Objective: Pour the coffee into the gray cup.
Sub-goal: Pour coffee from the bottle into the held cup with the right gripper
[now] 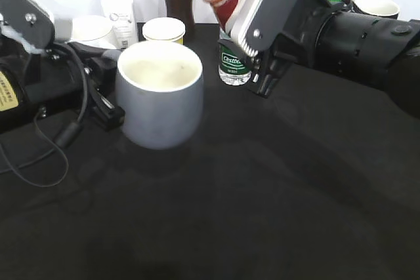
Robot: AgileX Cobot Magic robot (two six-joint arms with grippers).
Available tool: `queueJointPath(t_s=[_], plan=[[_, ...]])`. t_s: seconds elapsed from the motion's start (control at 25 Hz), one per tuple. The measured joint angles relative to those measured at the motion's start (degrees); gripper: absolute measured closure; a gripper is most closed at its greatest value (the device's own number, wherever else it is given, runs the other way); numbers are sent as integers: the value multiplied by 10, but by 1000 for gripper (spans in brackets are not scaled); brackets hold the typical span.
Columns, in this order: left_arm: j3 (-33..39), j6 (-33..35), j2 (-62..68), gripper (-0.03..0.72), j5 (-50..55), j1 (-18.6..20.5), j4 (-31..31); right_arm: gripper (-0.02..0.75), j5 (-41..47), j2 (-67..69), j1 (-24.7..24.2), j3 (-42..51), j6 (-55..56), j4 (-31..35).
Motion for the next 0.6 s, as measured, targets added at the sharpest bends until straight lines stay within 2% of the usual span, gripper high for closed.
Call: queueJointPath(t_s=[0.2, 0.6], plan=[[0, -34, 36, 619, -54, 0, 14, 207, -1, 0, 0, 0, -130, 0], [0, -34, 47, 619, -70, 0, 56, 208, -39, 0, 0, 0, -295, 32]])
